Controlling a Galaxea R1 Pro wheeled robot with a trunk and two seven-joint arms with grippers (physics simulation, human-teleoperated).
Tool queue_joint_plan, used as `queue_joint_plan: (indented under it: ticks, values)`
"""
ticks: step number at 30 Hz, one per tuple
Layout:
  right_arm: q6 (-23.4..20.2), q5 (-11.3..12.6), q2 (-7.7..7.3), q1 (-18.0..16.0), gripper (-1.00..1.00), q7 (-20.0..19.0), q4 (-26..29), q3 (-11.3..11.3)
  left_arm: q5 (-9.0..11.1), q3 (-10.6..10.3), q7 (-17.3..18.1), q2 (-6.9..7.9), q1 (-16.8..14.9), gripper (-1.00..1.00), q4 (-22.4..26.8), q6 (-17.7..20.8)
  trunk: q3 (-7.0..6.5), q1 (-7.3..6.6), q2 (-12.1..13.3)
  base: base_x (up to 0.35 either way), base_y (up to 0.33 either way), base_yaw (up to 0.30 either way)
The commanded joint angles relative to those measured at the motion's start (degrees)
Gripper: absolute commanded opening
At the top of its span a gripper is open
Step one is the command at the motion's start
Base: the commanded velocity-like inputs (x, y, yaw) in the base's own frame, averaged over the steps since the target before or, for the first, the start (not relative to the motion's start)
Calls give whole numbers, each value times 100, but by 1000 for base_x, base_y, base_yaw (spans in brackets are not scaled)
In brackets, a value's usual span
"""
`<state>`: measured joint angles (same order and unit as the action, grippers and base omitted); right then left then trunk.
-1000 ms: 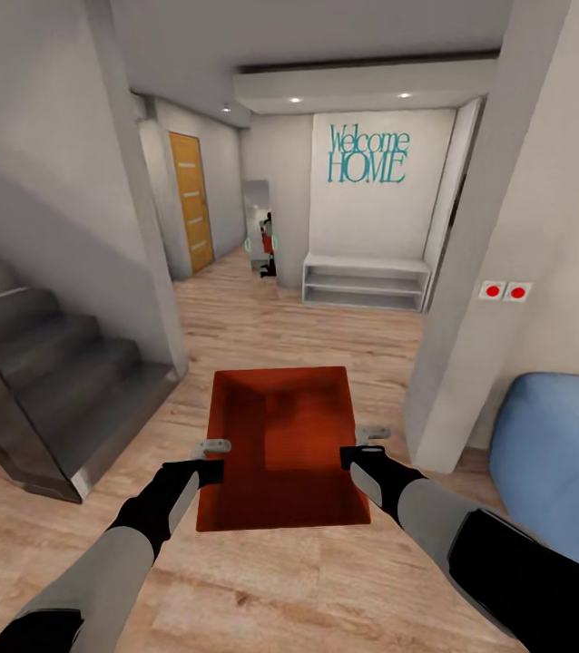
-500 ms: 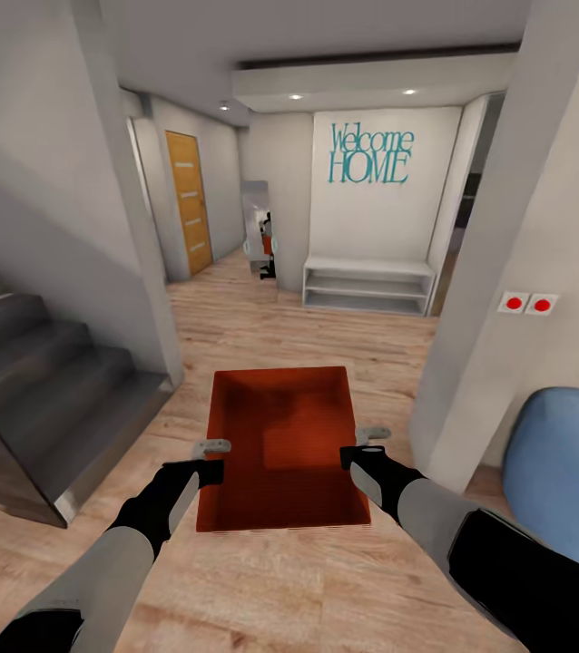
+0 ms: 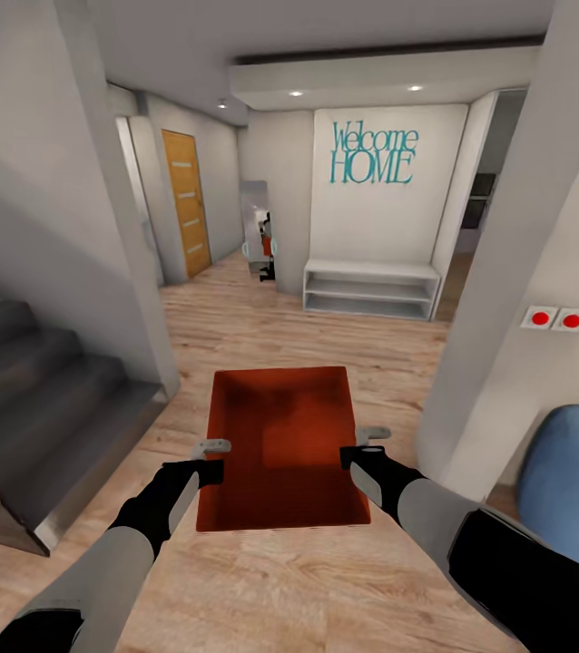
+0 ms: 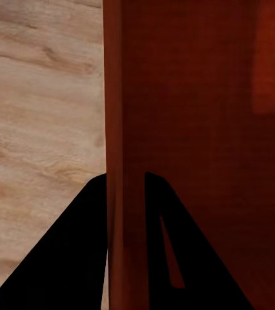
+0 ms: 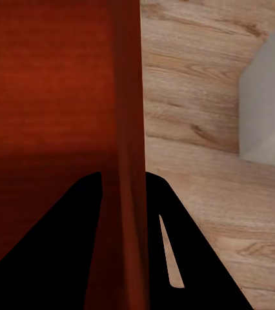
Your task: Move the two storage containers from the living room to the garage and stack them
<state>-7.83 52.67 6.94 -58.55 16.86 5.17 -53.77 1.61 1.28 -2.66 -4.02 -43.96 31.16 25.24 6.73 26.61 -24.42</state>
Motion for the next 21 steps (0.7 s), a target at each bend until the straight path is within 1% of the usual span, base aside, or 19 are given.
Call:
queue_joint_plan:
  ticks: [1,21]
  values:
    - [317,-28,-44,-7,-100,20,37,42,120,-37,-51,63,2,-100,-7,30,12,6,-12,322,0,0]
    - [317,-31,-44,-7,-100,19,37,42,120,-40,-51,64,2,-100,-5,28,12,6,-12,322,0,0]
